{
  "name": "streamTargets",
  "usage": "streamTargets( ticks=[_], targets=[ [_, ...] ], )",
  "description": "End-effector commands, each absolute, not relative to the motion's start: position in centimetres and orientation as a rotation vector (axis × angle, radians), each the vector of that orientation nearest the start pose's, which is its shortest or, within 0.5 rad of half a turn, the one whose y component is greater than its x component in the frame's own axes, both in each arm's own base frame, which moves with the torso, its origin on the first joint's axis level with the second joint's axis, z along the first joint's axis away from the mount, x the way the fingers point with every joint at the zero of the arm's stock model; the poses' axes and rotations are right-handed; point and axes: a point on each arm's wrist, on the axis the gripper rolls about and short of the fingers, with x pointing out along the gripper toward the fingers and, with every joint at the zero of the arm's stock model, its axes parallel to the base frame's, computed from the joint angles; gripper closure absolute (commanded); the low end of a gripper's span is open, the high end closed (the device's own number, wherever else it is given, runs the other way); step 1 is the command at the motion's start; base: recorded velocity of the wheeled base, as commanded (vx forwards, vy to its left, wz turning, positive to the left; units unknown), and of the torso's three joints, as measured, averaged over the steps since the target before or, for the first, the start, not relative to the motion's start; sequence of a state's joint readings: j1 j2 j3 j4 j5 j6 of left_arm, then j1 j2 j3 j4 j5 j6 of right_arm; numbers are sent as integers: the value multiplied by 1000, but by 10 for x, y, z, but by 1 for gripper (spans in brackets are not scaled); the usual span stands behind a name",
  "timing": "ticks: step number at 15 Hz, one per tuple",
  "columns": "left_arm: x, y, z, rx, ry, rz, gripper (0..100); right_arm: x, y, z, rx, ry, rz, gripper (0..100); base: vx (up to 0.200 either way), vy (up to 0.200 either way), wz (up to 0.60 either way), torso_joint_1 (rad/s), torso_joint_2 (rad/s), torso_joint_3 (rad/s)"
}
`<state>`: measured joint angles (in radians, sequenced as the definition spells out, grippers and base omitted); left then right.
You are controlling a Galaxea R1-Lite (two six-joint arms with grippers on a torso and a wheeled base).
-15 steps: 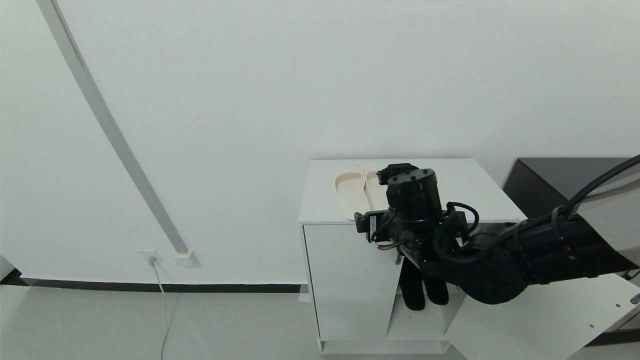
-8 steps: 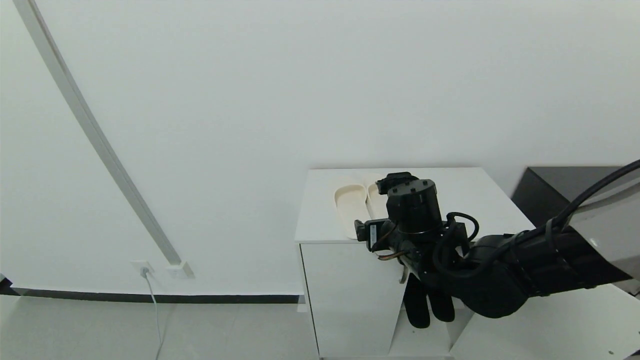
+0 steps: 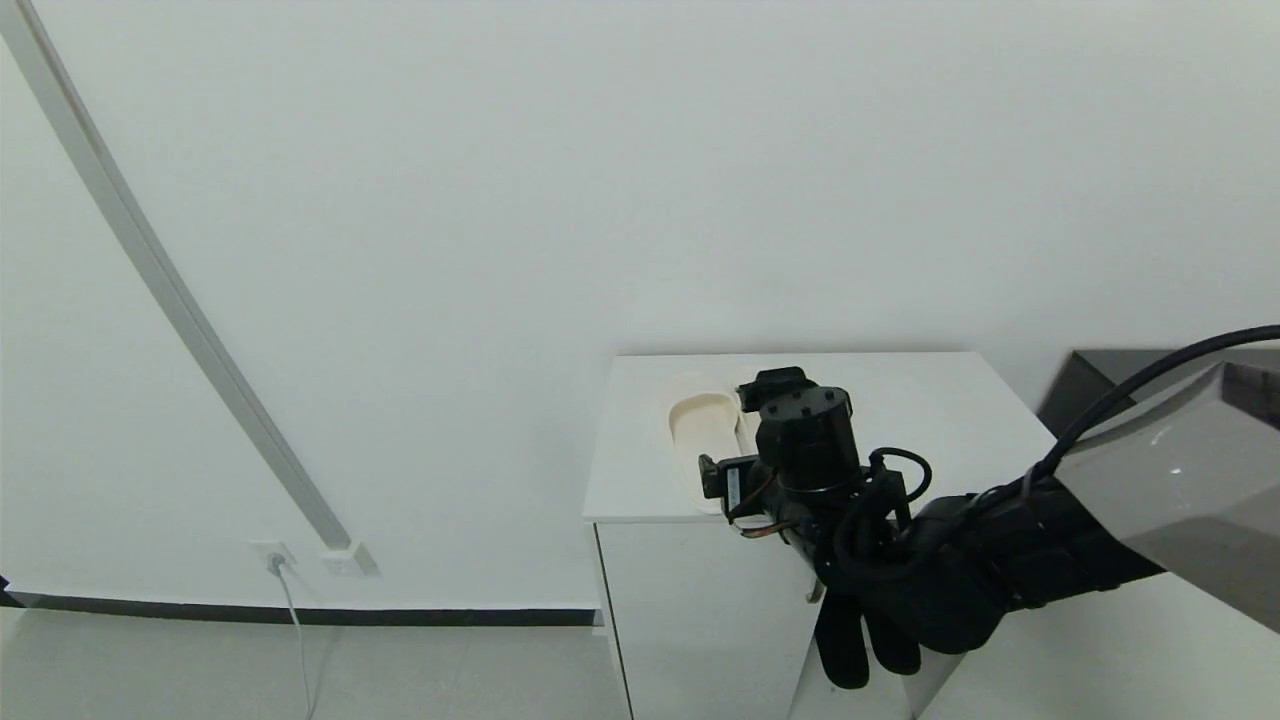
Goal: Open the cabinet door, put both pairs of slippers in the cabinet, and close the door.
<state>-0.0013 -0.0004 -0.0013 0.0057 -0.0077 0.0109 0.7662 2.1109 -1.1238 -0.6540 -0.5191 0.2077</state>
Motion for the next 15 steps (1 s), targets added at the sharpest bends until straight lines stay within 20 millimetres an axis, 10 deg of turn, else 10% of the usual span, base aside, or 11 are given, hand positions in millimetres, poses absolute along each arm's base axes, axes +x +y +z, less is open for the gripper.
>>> streamTargets(
  ticks=[1,15],
  targets=[
    [-23,0,75,11,5,-9,100,315,278,101,-14,308,204,0,0,0,0,0,0,0],
    [-23,0,75,11,5,-9,100,423,282,82,29,184,217,0,0,0,0,0,0,0]
  ],
)
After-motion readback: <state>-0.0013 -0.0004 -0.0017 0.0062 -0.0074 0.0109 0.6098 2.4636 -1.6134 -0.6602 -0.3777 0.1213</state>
